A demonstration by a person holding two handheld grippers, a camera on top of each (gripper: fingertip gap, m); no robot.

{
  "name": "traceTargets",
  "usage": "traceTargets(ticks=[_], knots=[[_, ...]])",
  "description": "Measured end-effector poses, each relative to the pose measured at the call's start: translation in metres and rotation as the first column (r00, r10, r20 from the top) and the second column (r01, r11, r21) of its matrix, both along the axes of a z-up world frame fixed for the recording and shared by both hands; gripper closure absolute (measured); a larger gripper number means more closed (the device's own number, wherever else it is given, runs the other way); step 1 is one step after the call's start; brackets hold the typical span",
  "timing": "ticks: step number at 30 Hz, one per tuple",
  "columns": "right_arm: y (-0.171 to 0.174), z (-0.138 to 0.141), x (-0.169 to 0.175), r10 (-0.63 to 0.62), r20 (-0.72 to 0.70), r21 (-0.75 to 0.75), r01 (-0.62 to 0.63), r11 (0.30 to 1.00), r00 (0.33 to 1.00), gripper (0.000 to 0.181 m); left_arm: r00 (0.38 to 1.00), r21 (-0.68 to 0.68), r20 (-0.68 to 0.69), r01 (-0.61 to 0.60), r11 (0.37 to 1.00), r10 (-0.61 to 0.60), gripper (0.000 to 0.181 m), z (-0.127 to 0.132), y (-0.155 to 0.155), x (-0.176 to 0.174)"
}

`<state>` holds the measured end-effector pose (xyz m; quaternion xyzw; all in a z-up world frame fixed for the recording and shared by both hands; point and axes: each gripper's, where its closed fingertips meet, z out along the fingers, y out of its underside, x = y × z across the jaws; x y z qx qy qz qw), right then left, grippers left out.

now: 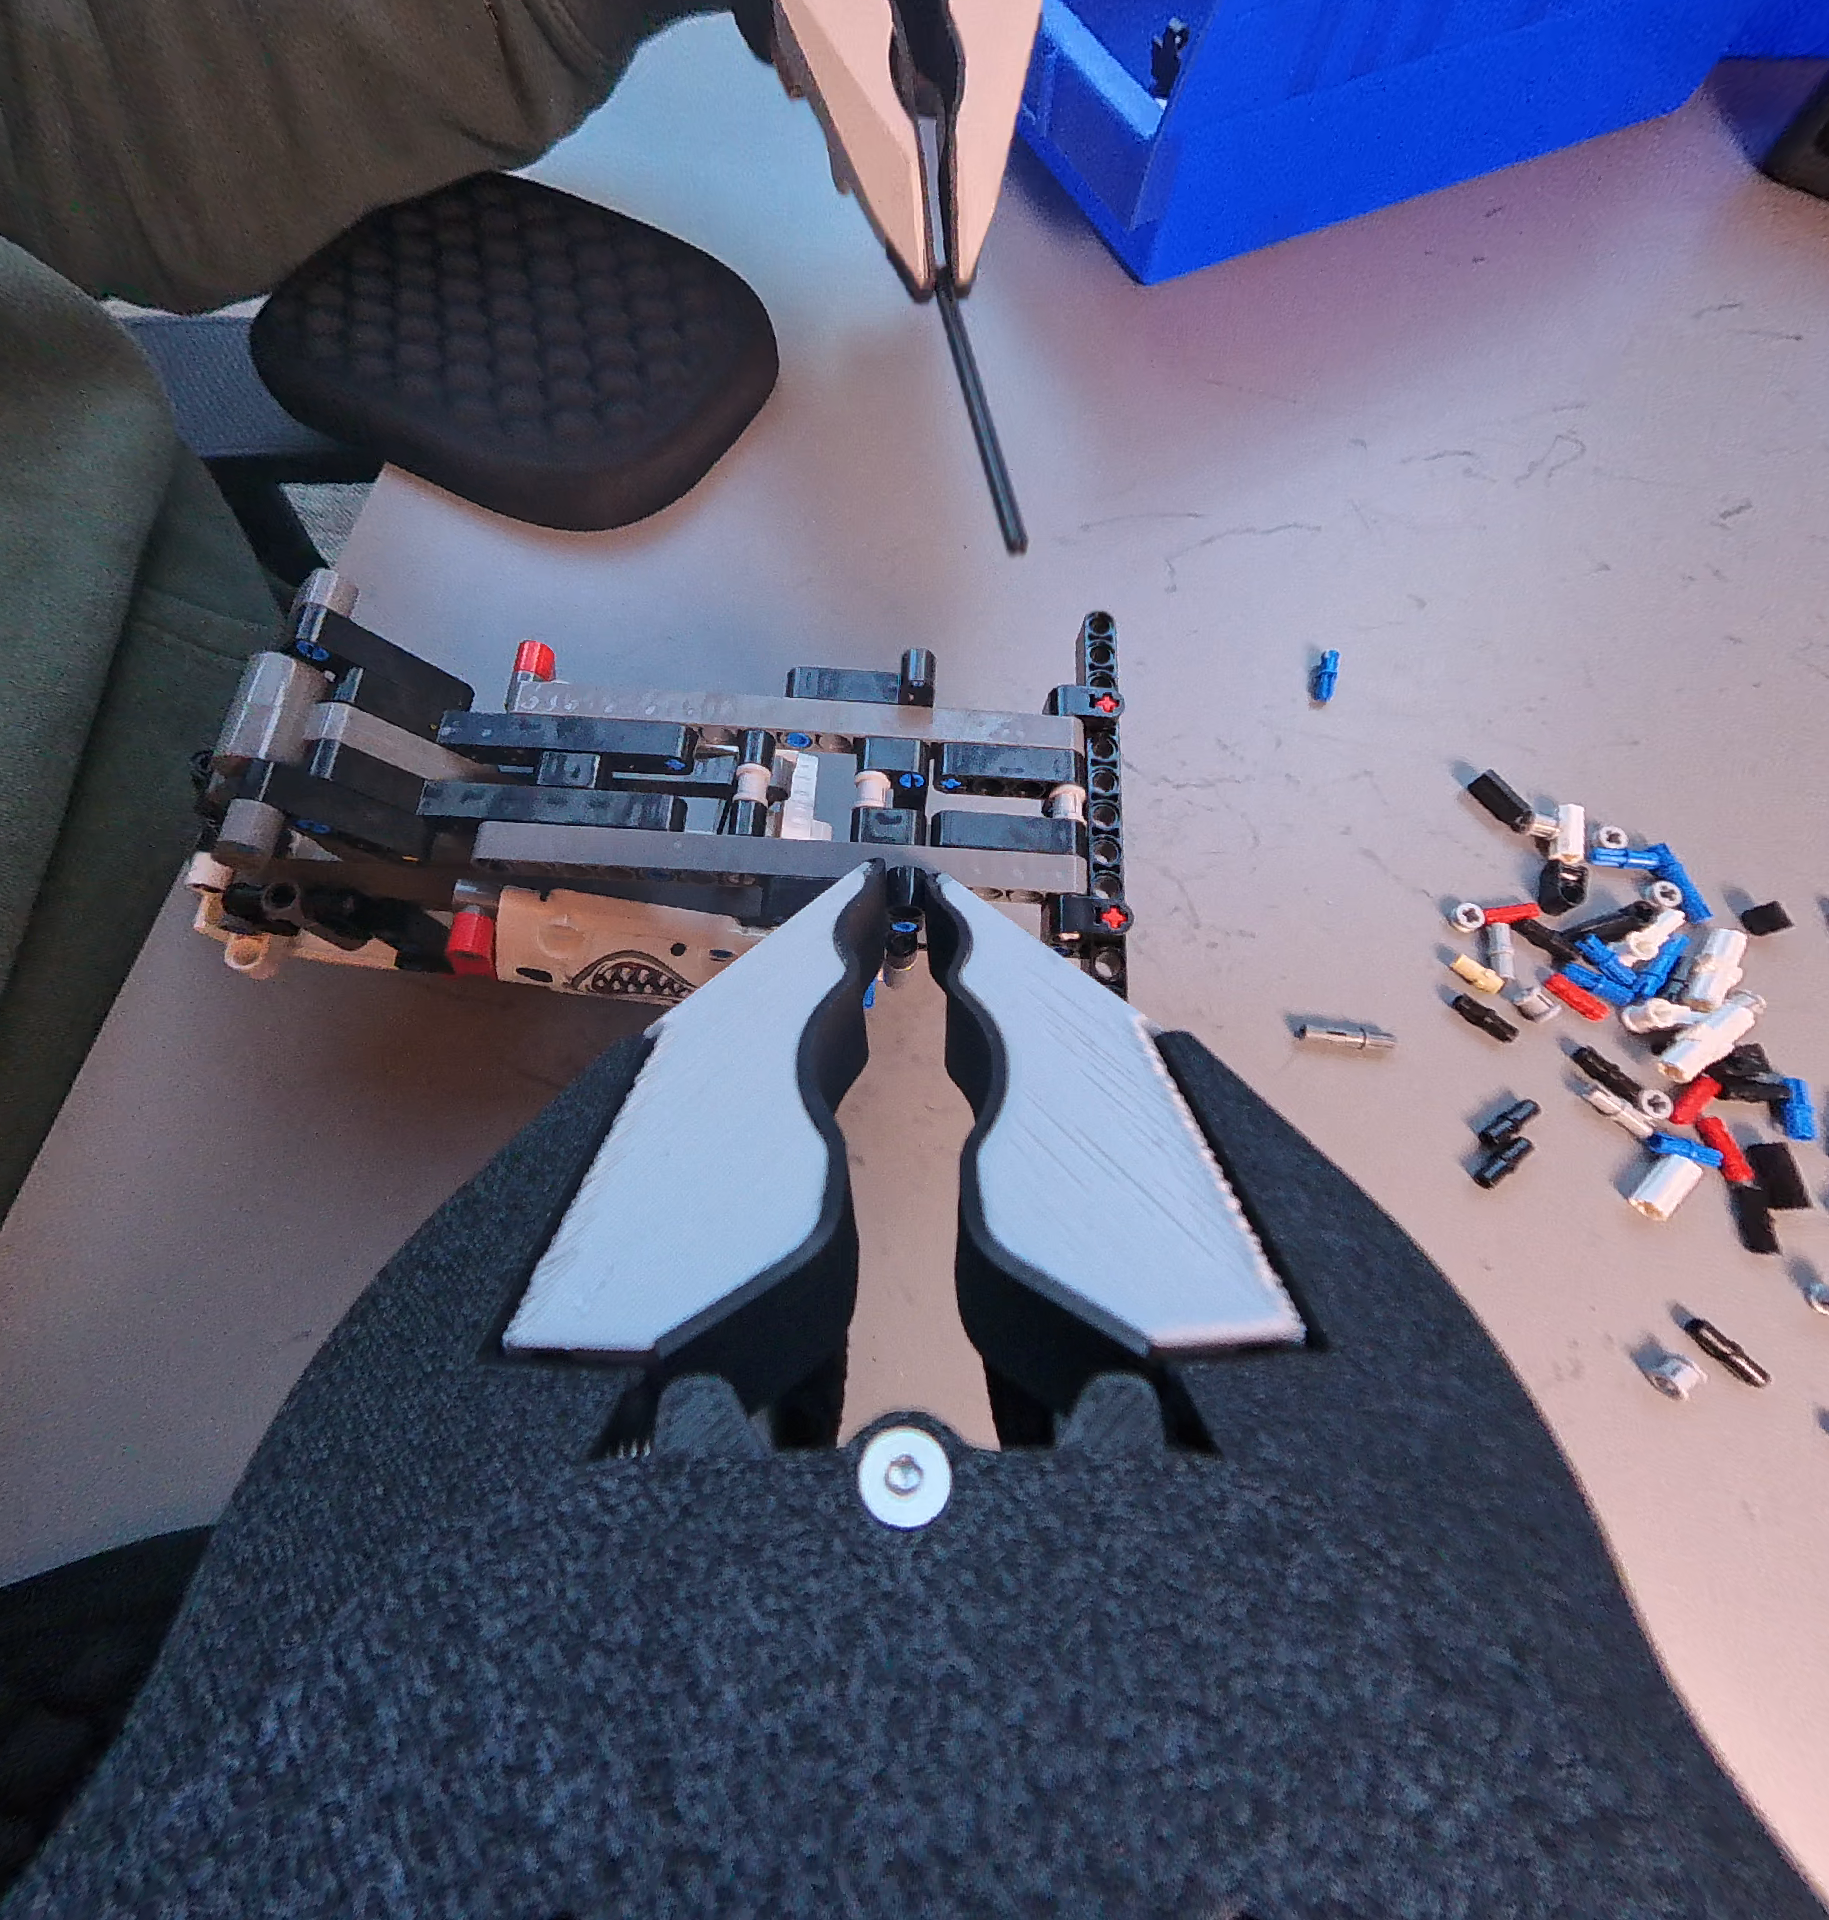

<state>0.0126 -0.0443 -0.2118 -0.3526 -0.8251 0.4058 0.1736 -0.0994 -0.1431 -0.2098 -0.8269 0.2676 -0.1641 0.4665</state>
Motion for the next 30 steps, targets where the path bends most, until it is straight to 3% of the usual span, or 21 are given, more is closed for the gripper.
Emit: traceTargets(ticks=[4, 7, 10, 14, 18, 24, 25, 27, 30], knots=[[0.006, 0.000, 0.002, -0.016, -0.002, 0.005, 0.016, 1.000, 1.000, 0.175, 0.996, 0.108, -0.010, -0.084, 0.991, 0.085, 0.178, 0.029, -0.006, -0.019], [0.014, 0.000, 0.003, -0.036, -0.001, 0.009, 0.036, 0.999, 0.999, 0.175, 0.952, 0.208, -0.049, -0.285, 0.936, 0.301, 0.178, 0.059, -0.016, -0.069], [0.027, 0.000, 0.005, -0.072, 0.000, 0.017, 0.072, 0.997, 0.997, 0.175, 0.831, 0.206, -0.029, -0.539, 0.817, 0.556, 0.178, 0.078, -0.041, -0.141], [0.045, 0.000, 0.006, -0.124, -0.002, 0.015, 0.124, 0.992, 0.992, 0.175, 0.597, 0.076, -0.085, -0.795, 0.602, 0.798, 0.178, 0.058, -0.080, -0.216], [0.050, -0.001, 0.007, -0.144, -0.006, 0.008, 0.144, 0.990, 0.990, 0.175, 0.488, -0.021, -0.090, -0.872, 0.488, 0.868, 0.178, 0.027, -0.090, -0.235], [0.051, -0.001, 0.007, -0.154, -0.015, 0.011, 0.154, 0.988, 0.988, 0.175, 0.430, -0.080, -0.148, -0.903, 0.423, 0.890, 0.178, -0.003, -0.081, -0.240], [0.051, -0.001, 0.008, -0.155, -0.017, 0.012, 0.155, 0.988, 0.988, 0.175, 0.401, -0.071, -0.149, -0.916, 0.395, 0.904, 0.177, -0.004, -0.081, -0.245], [0.052, -0.001, 0.008, -0.158, -0.019, 0.013, 0.158, 0.987, 0.987, 0.175, 0.352, -0.015, -0.130, -0.935, 0.353, 0.927, 0.156, 0.005, -0.079, -0.253], [0.053, -0.001, 0.008, -0.159, -0.020, 0.011, 0.160, 0.987, 0.987, 0.175, 0.352, 0.078, -0.072, -0.931, 0.357, 0.933, 0.143, 0.031, -0.070, -0.250]])
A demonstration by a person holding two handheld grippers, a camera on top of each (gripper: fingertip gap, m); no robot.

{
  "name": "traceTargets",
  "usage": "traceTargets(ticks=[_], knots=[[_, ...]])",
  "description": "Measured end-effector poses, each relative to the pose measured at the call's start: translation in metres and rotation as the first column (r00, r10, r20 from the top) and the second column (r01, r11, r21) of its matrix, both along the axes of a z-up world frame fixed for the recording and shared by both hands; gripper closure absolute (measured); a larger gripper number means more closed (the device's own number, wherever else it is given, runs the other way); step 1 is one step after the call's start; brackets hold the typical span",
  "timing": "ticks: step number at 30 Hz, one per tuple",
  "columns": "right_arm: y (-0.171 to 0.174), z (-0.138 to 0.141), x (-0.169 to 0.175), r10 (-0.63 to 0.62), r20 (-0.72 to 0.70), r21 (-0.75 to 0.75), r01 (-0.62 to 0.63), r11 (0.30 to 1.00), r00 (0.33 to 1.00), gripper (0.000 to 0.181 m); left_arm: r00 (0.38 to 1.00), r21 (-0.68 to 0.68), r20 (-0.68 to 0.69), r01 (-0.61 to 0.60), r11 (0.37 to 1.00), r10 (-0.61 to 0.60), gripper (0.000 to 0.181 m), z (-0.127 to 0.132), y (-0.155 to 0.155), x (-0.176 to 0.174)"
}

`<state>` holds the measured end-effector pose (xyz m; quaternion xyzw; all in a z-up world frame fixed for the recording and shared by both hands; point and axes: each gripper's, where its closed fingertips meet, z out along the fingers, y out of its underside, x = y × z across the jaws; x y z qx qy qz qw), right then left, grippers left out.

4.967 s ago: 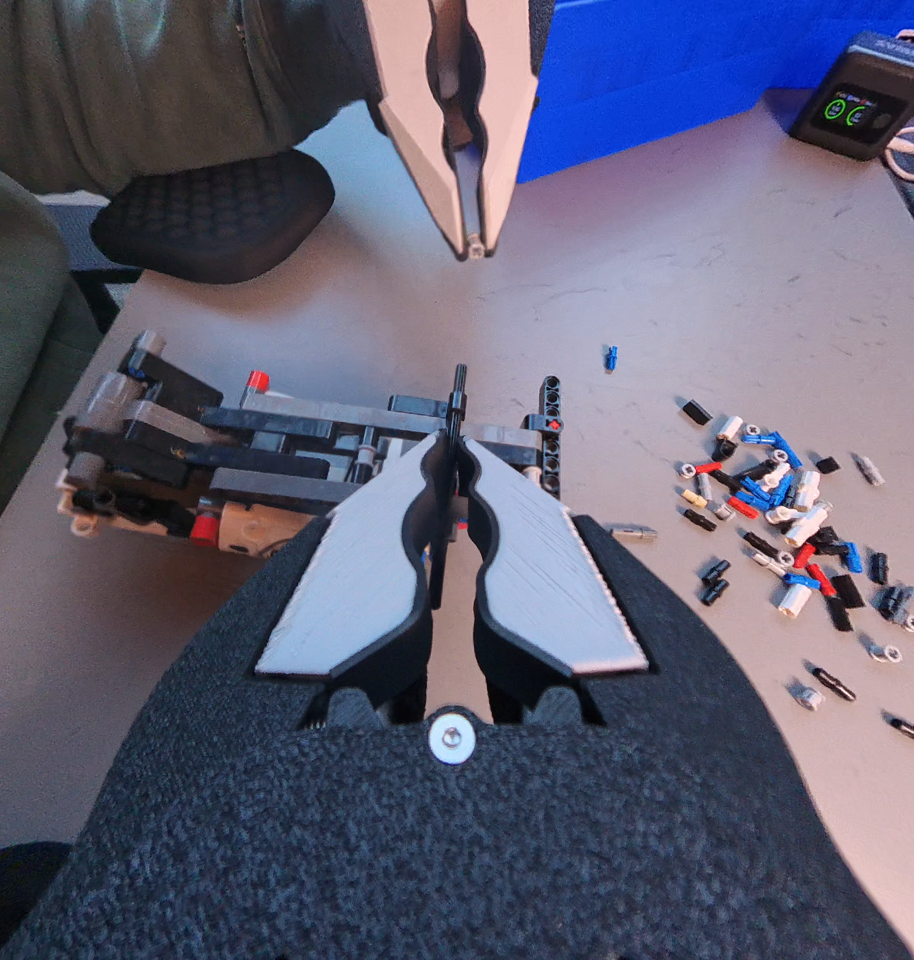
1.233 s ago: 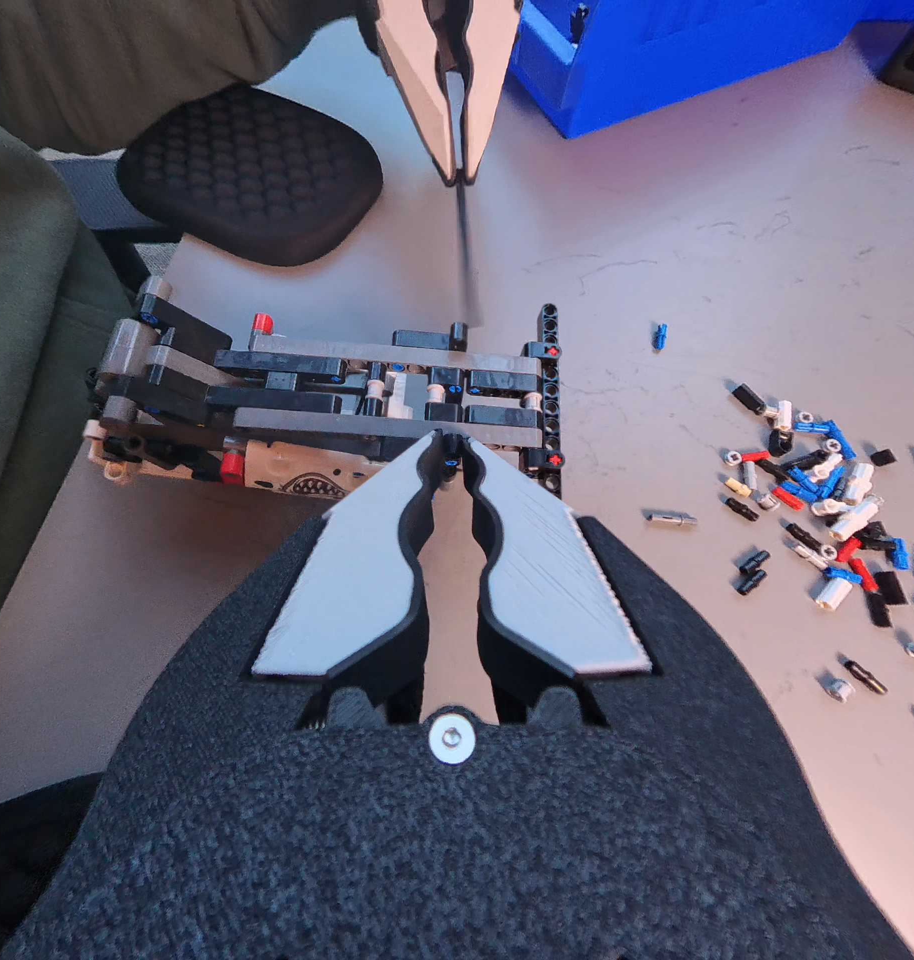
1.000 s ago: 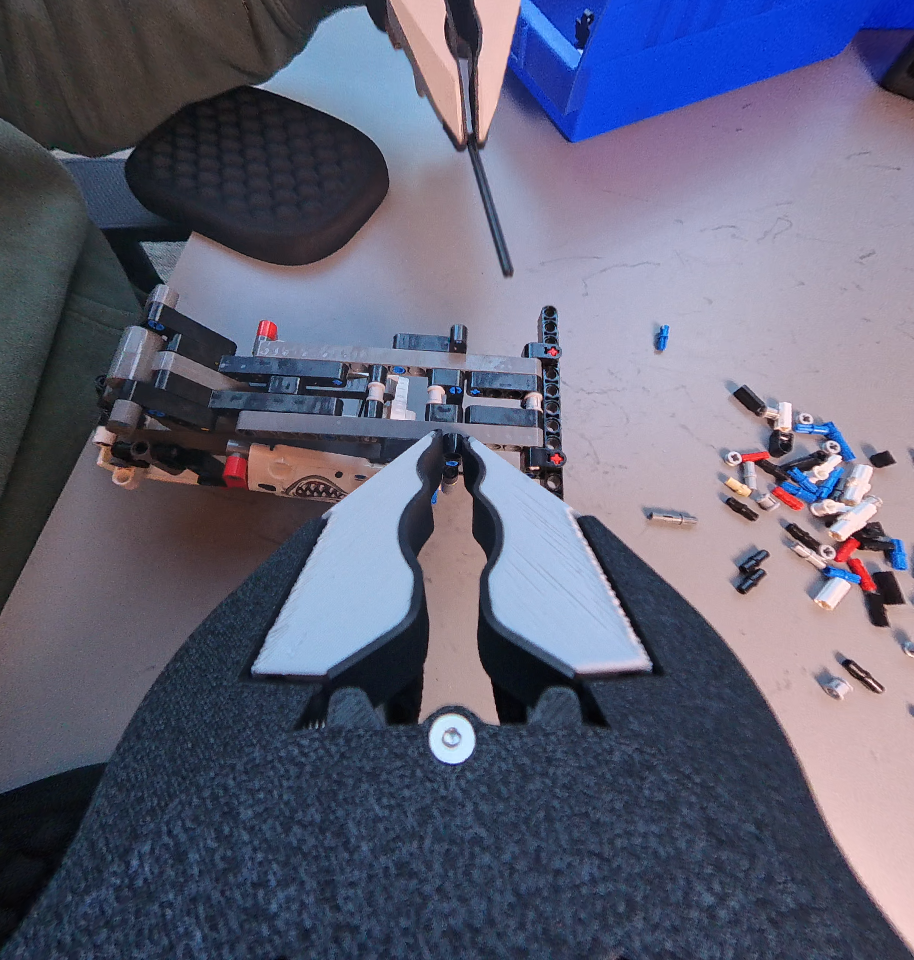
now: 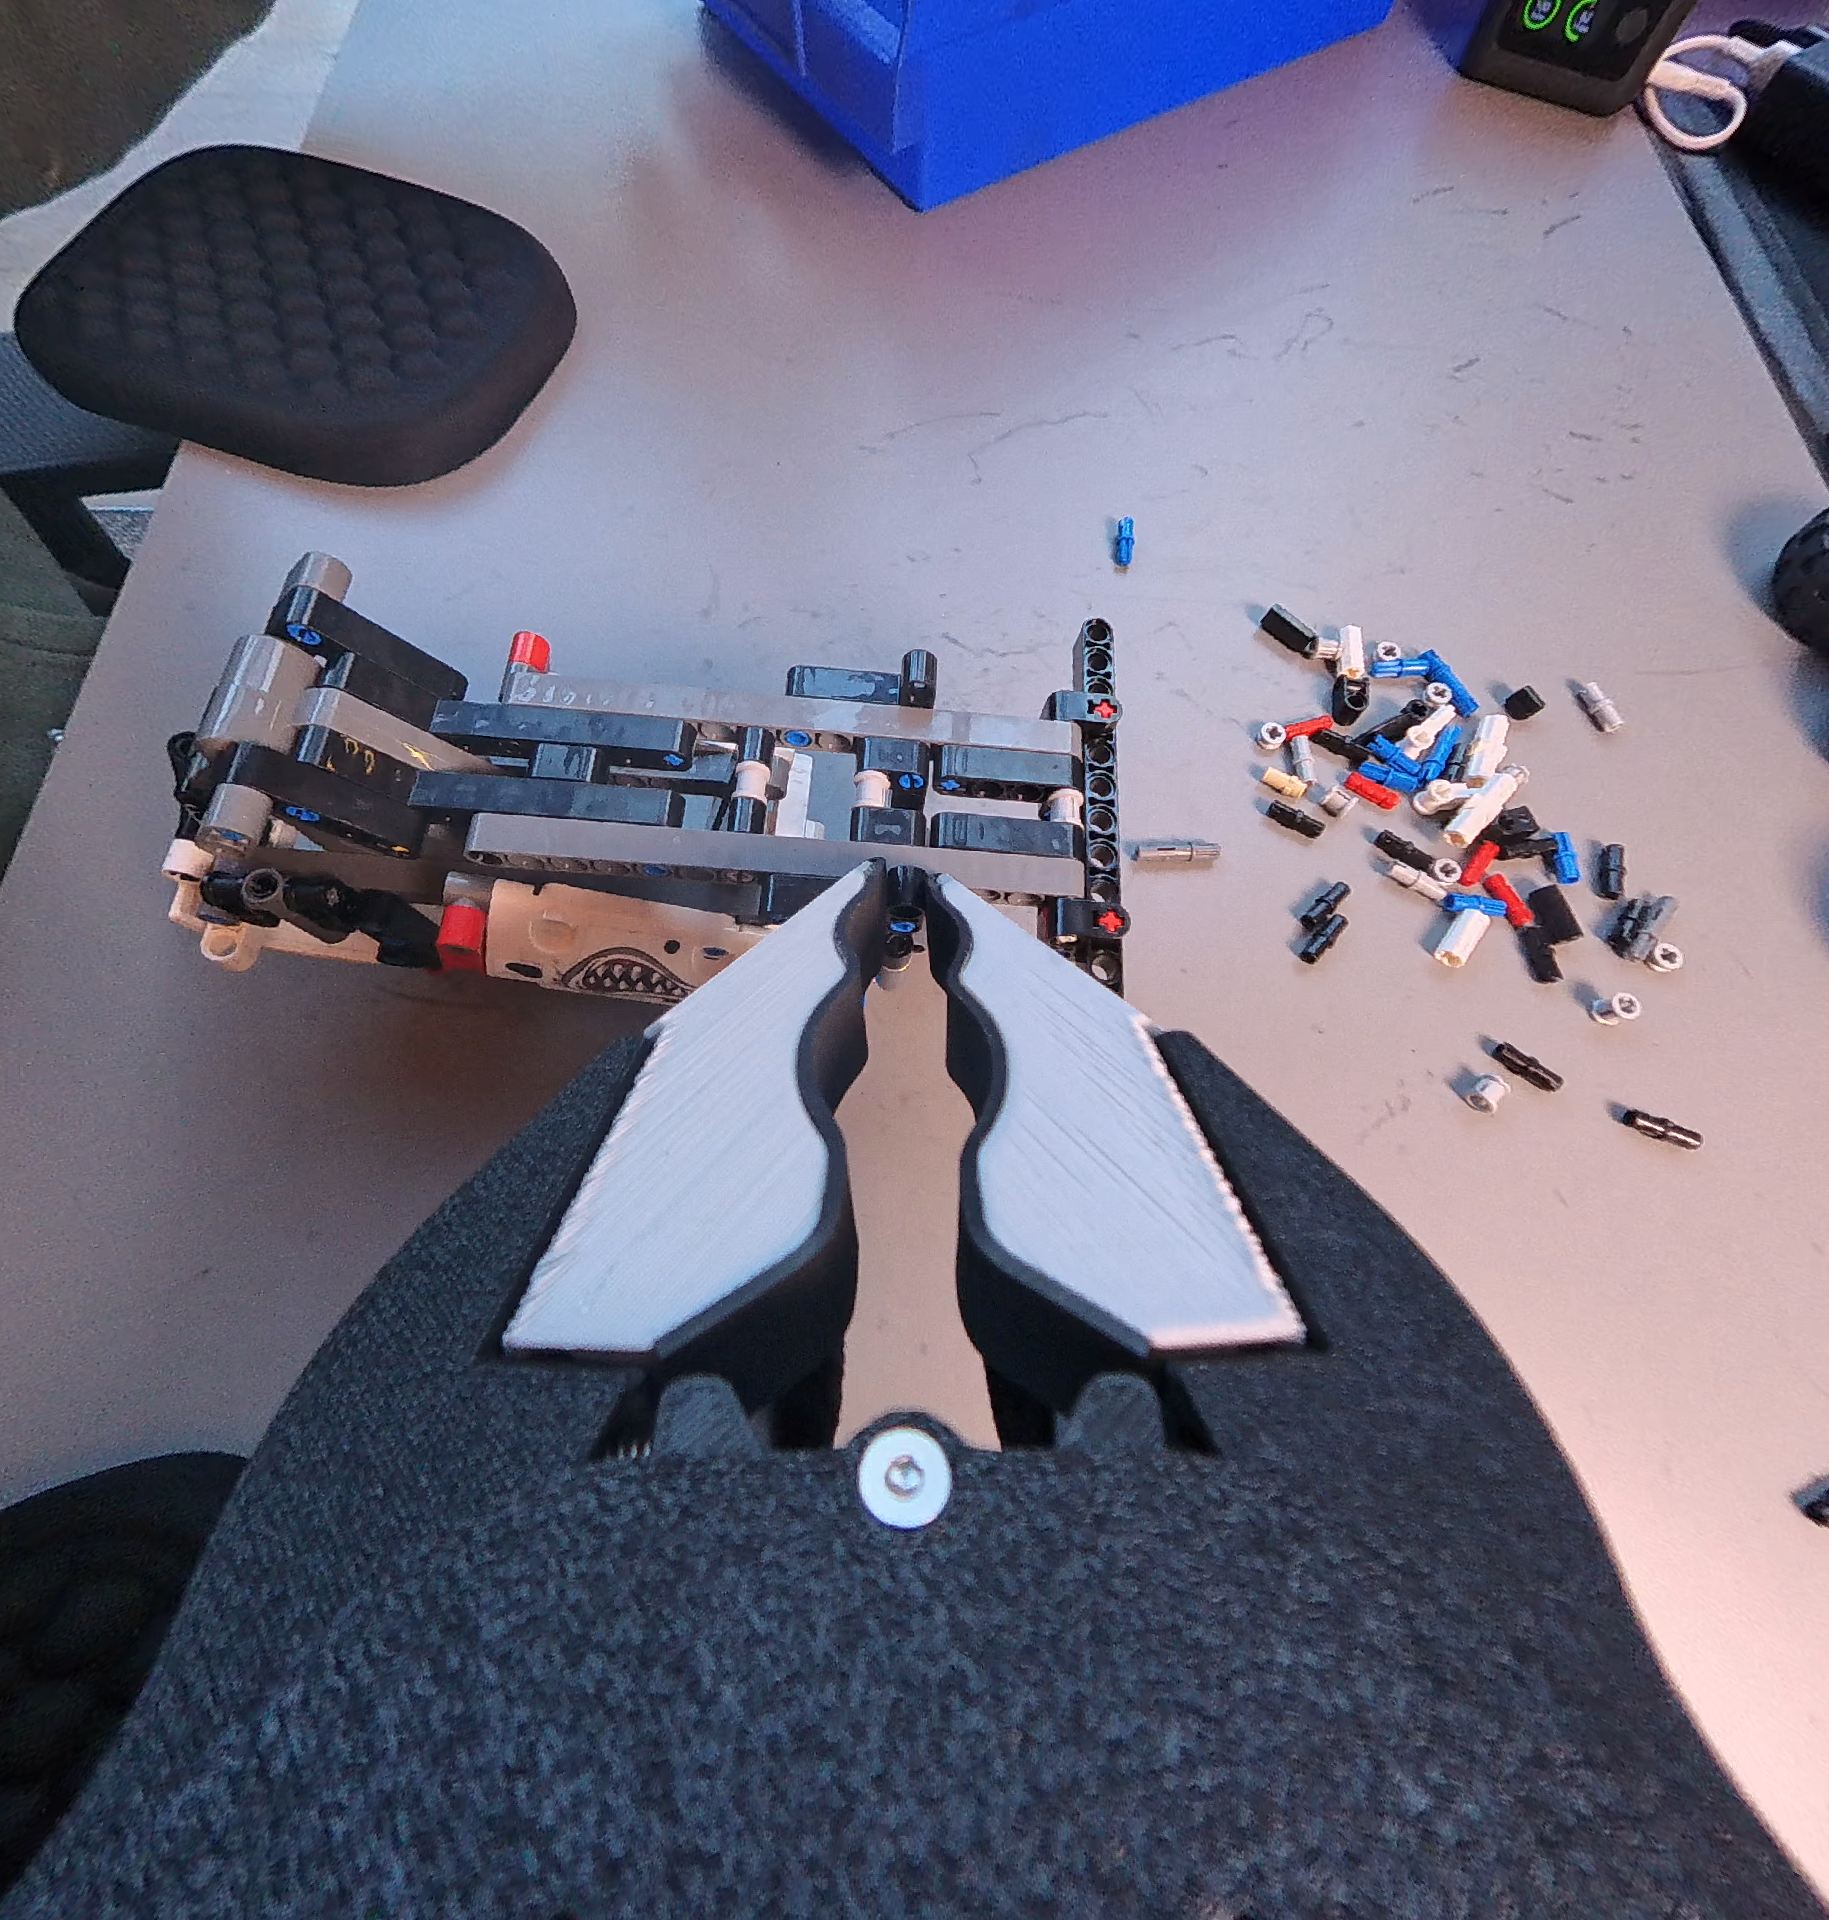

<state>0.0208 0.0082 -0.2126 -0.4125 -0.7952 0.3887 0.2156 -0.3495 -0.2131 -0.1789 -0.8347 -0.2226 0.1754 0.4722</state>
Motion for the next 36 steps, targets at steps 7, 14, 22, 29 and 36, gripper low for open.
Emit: traceTargets(ticks=[7, 14, 22, 29, 36], knots=[[0.004, 0.000, -0.002, -0.018, -0.006, 0.003, 0.018, 1.000, 1.000, 0.175, 0.962, 0.237, -0.068, 0.273, 0.932, -0.264, 0.132, 0.062, 0.059, 0.085], [0.005, 0.001, -0.007, -0.047, -0.055, -0.007, 0.047, 0.999, 0.997, 0.175, 0.672, 0.315, 0.097, 0.679, 0.663, -0.734, 0.132, 0.036, 0.160, 0.247], [-0.009, 0.004, -0.015, -0.060, -0.137, -0.100, 0.047, 0.994, 0.989, 0.174, 0.240, 0.171, 0.005, 0.956, 0.237, -0.971, 0.133, -0.006, 0.201, 0.358], [-0.004, 0.040, -0.002, -0.093, -0.240, -0.272, 0.025, 0.962, 0.966, 0.156, 0.154, 0.283, 0.050, 0.945, 0.162, -0.987, 0.131, -0.024, 0.178, 0.366], [-0.016, 0.000, 0.003, -0.055, -0.219, -0.067, 0.041, 0.997, 0.974, 0.142, 0.174, 0.243, 0.038, 0.953, 0.178, -0.984, 0.139, -0.028, 0.180, 0.356]])
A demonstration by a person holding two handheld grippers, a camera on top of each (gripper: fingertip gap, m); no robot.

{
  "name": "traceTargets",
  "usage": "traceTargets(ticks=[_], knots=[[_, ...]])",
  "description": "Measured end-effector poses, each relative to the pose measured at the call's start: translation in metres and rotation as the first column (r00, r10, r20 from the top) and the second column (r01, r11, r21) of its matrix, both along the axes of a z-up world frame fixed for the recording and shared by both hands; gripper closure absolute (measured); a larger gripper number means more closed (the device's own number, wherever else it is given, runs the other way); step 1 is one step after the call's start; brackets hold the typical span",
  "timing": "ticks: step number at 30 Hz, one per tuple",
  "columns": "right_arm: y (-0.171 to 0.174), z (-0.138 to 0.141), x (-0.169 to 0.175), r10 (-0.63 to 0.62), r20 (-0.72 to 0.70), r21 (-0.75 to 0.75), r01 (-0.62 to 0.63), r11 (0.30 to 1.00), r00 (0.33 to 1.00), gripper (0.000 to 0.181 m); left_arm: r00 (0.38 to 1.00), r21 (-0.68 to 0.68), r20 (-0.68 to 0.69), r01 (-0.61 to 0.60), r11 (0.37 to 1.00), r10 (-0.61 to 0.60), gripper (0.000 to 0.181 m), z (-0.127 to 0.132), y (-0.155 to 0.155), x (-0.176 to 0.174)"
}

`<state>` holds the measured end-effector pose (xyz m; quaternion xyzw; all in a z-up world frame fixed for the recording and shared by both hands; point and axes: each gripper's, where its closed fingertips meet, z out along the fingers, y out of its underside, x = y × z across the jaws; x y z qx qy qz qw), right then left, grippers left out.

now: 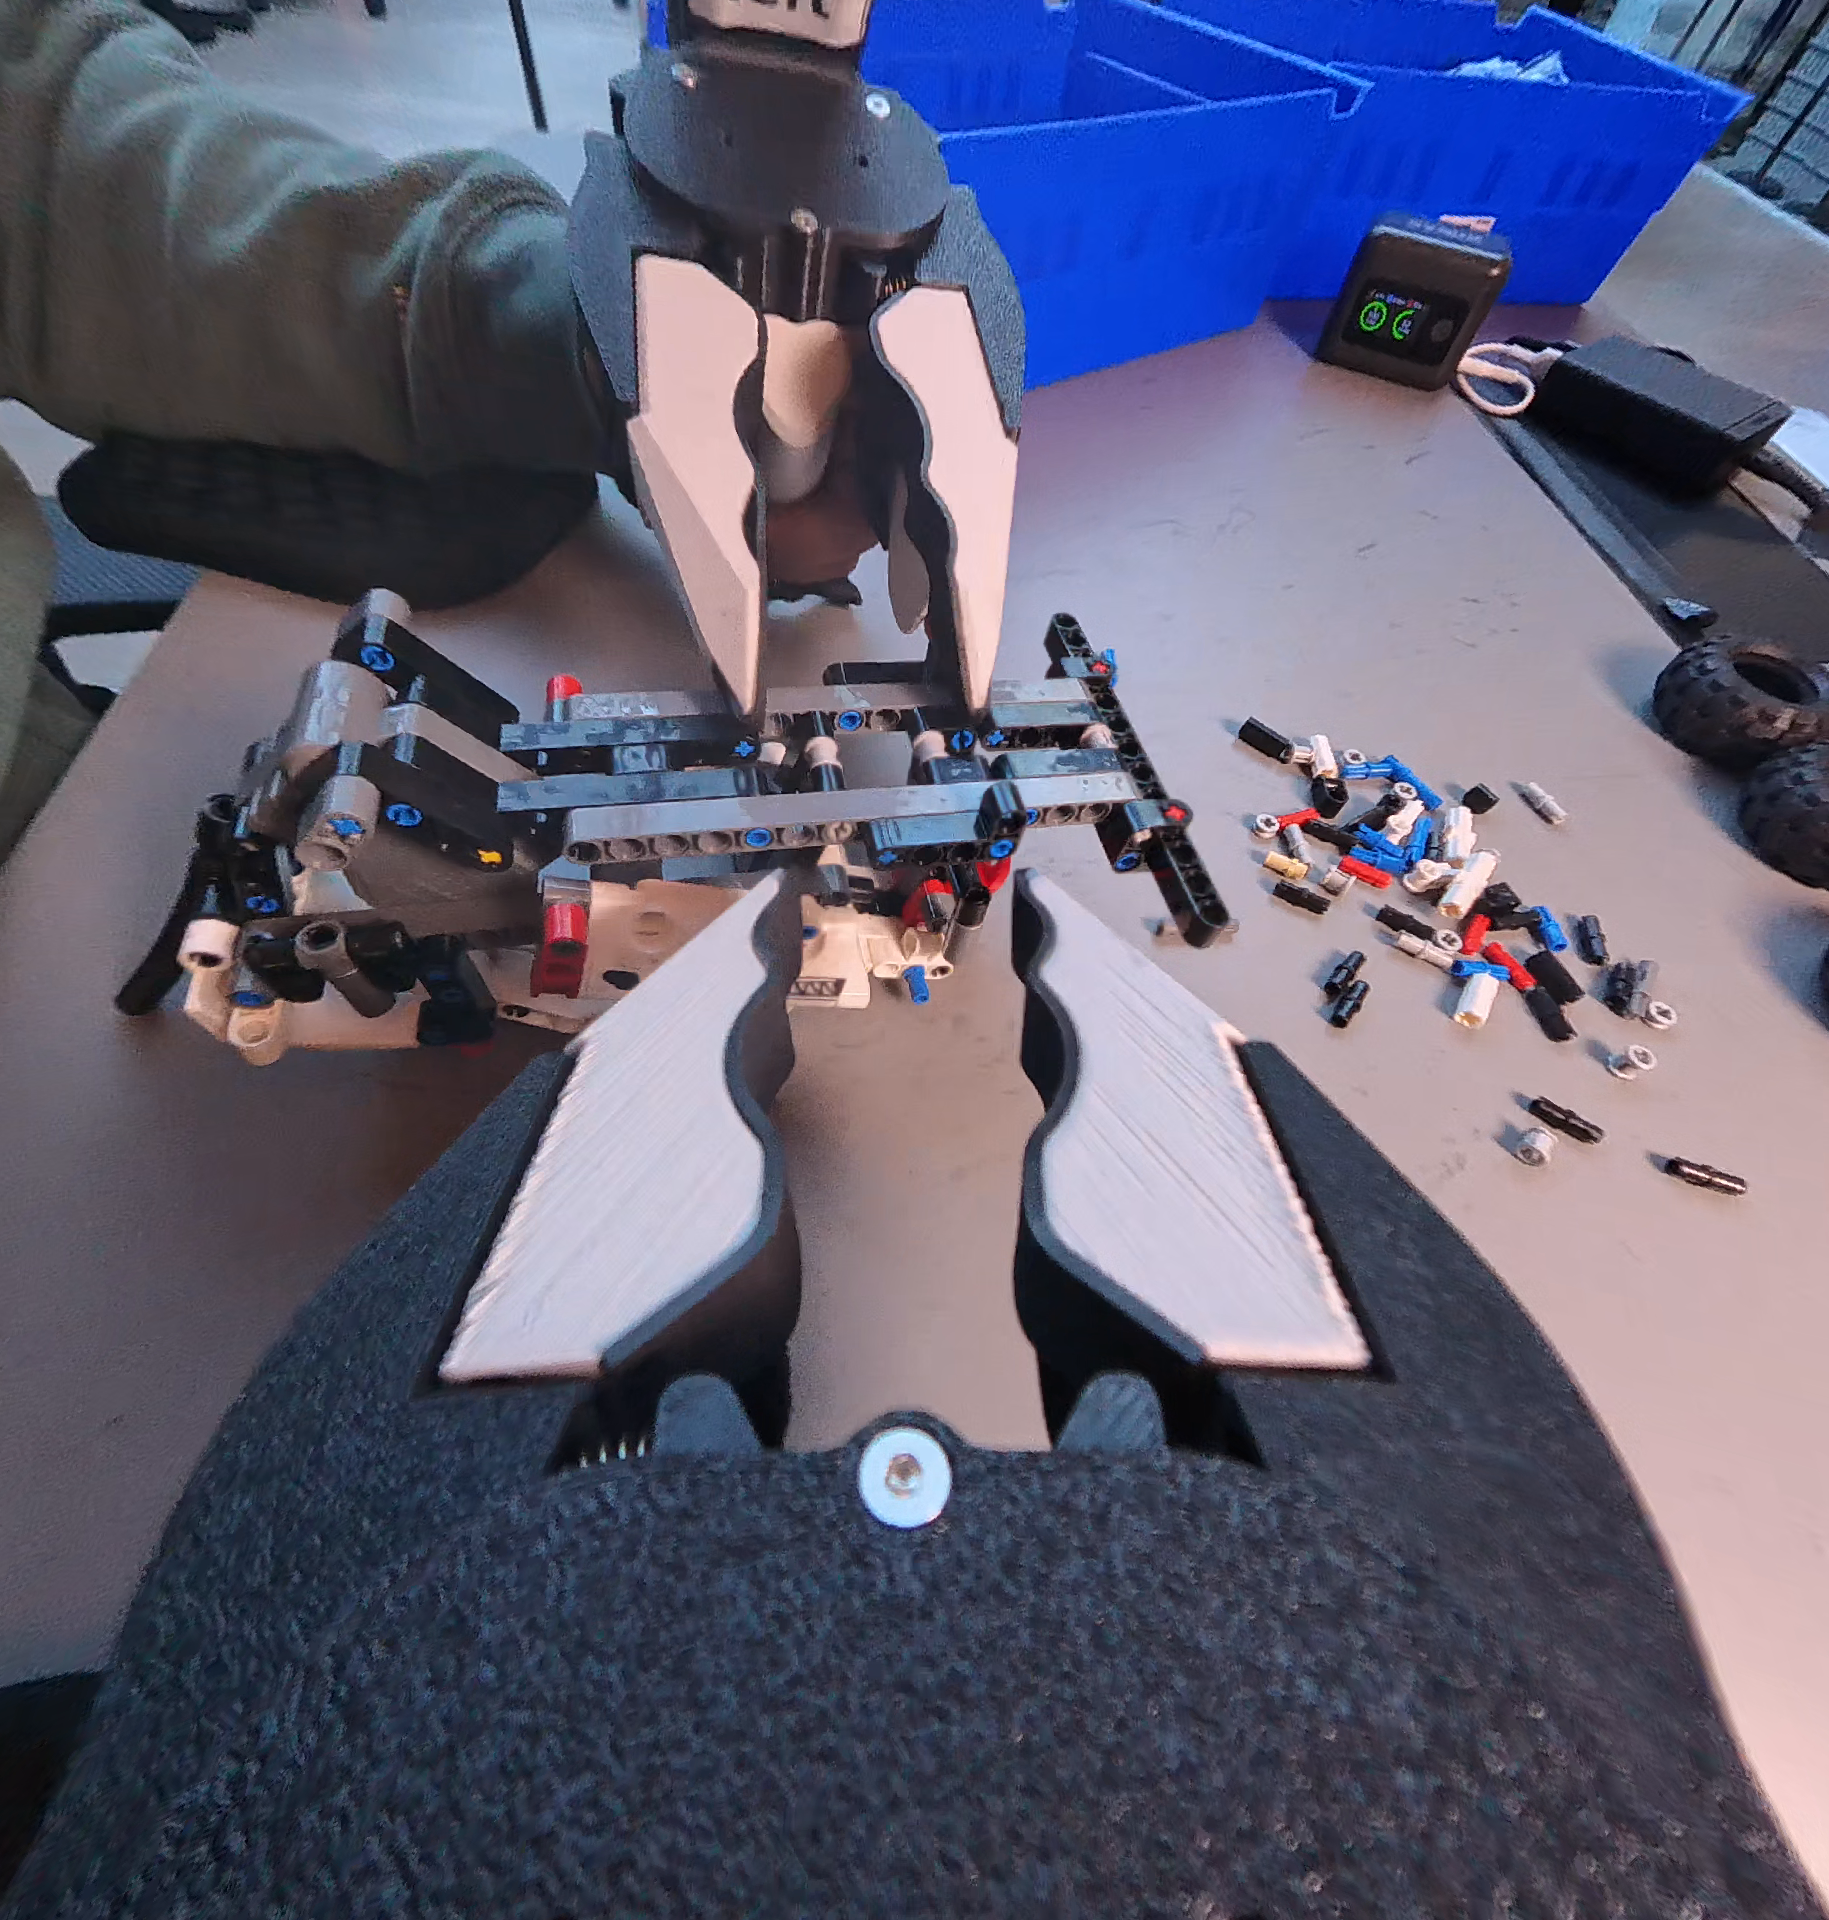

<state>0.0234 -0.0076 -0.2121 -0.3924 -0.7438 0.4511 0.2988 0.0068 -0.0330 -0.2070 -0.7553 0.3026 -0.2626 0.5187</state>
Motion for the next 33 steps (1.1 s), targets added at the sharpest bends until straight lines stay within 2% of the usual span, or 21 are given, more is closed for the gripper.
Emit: traceTargets(ticks=[3, 9, 13, 19, 20, 21, 25, 26, 30, 33], knots=[[-0.003, -0.006, -0.005, 0.004, 0.006, -0.009, -0.004, 1.000, 1.000, 0.135, 0.999, 0.013, -0.037, -0.005, 1.000, 0.006, 0.143, -0.003, 0.001, 0.001], [-0.003, -0.010, -0.010, 0.065, 0.039, -0.143, -0.059, 0.988, 0.997, 0.136, 0.999, 0.018, -0.033, 0.007, 1.000, -0.006, 0.144, -0.003, 0.004, 0.003], [0.002, -0.006, -0.013, 0.123, 0.059, -0.210, -0.108, 0.972, 0.991, 0.140, 0.998, 0.033, -0.063, 0.022, 0.999, -0.020, 0.154, -0.004, 0.009, 0.004], [-0.001, -0.007, -0.011, 0.144, 0.068, -0.196, -0.129, 0.972, 0.987, 0.147, 0.993, 0.018, -0.074, 0.090, 0.996, -0.089, 0.156, -0.004, 0.008, 0.008], [-0.001, -0.007, -0.010, 0.143, 0.063, -0.190, -0.128, 0.973, 0.988, 0.148, 0.991, 0.016, -0.076, 0.112, 0.994, -0.111, 0.162, -0.004, 0.006, 0.010], [-0.001, -0.006, -0.010, 0.142, 0.057, -0.182, -0.130, 0.975, 0.988, 0.149, 0.985, 0.003, -0.073, 0.156, 0.988, -0.156, 0.177, -0.005, 0.000, 0.015], [-0.003, -0.003, -0.010, 0.133, 0.053, -0.155, -0.124, 0.980, 0.990, 0.150, 0.985, 0.013, -0.143, 0.102, 0.995, -0.099, 0.159, -0.002, 0.007, 0.012], [-0.004, -0.003, -0.009, 0.134, 0.052, -0.152, -0.125, 0.980, 0.990, 0.150, 0.987, 0.021, -0.151, 0.064, 0.998, -0.060, 0.146, 0.002, 0.011, 0.009], [-0.004, -0.005, -0.008, 0.111, 0.063, -0.143, -0.101, 0.985, 0.992, 0.151, 0.960, -0.052, -0.277, 0.019, 0.998, -0.033, 0.136, -0.007, 0.009, 0.001], [-0.005, -0.005, -0.006, 0.076, 0.061, -0.136, -0.067, 0.988, 0.995, 0.151, 0.941, -0.106, -0.336, -0.004, 0.994, -0.032, 0.137, -0.008, 0.007, 0.001]])
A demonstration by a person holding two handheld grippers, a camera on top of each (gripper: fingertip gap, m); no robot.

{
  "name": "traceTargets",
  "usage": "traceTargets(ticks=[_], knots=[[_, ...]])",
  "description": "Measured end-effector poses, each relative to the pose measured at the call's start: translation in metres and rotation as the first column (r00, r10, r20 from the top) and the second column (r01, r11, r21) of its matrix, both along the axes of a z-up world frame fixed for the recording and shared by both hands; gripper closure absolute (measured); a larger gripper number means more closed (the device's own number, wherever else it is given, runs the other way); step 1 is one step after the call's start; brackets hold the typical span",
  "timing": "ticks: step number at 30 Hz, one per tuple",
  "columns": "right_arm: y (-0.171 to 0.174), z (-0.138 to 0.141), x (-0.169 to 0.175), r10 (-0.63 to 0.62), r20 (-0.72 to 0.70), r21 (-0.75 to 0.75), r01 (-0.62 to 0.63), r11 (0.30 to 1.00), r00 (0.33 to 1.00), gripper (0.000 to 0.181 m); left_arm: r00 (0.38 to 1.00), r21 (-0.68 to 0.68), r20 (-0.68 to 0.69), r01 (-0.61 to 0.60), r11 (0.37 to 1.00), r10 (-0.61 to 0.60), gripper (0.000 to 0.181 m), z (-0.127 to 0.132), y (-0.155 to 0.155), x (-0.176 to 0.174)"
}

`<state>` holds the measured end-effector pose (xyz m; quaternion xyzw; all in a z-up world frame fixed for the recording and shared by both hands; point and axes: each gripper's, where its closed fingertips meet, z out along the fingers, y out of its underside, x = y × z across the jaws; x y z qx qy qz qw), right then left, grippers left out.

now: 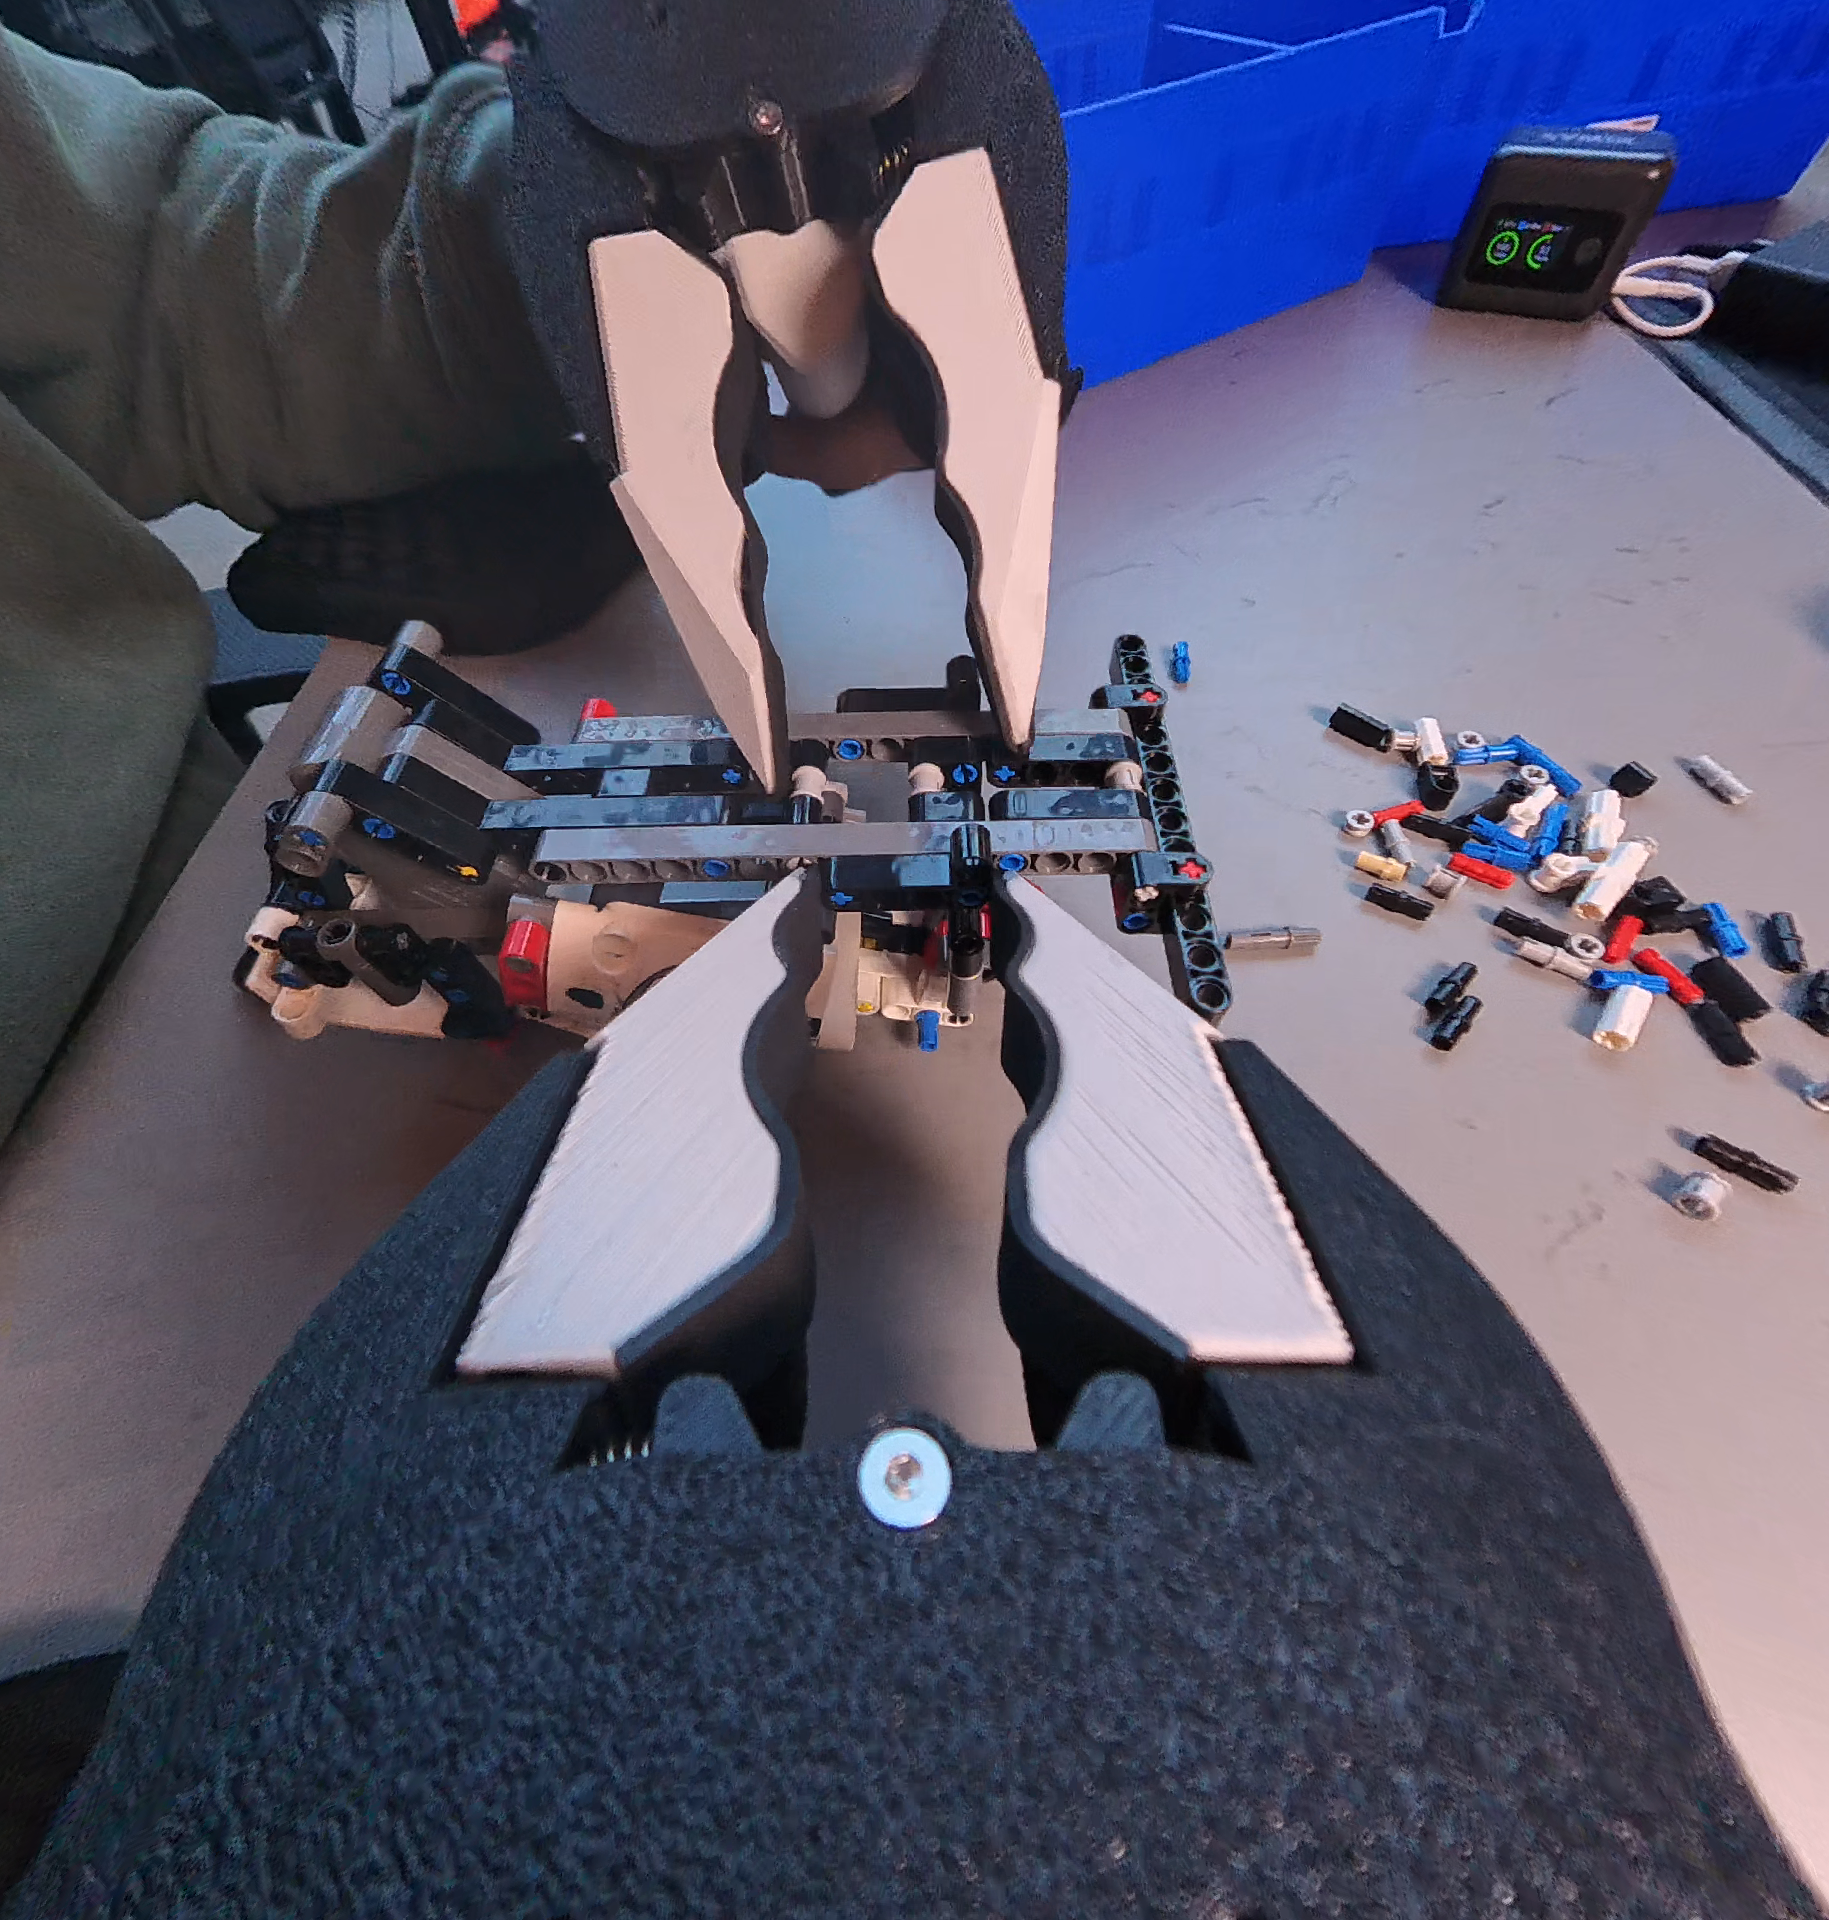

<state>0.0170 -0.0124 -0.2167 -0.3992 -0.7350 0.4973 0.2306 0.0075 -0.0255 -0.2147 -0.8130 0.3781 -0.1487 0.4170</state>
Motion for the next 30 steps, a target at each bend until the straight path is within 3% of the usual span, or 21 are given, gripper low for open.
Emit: traceTargets(ticks=[9, 11, 16, 25, 30], knots=[[-0.005, 0.001, 0.005, -0.085, -0.024, 0.056, 0.086, 0.995, 0.996, 0.150, 0.939, -0.197, -0.309, 0.093, 0.976, -0.152, 0.138, -0.003, -0.005, 0.005], [-0.006, 0.000, 0.007, -0.087, -0.027, 0.048, 0.088, 0.995, 0.996, 0.150, 0.925, -0.250, -0.312, 0.142, 0.958, -0.218, 0.145, -0.005, -0.009, 0.010], [-0.004, -0.001, 0.007, -0.098, -0.033, 0.035, 0.099, 0.994, 0.995, 0.150, 0.926, -0.317, -0.291, 0.144, 0.937, -0.241, 0.144, -0.008, -0.008, 0.010], [-0.006, 0.000, 0.008, -0.071, -0.053, 0.045, 0.073, 0.996, 0.996, 0.150, 0.935, -0.291, -0.276, 0.142, 0.946, -0.225, 0.145, -0.008, -0.010, 0.012], [-0.007, -0.001, 0.012, -0.041, -0.031, 0.004, 0.041, 0.999, 0.999, 0.151, 0.958, -0.263, -0.203, 0.145, 0.954, -0.202, 0.145, -0.009, -0.010, 0.015]])
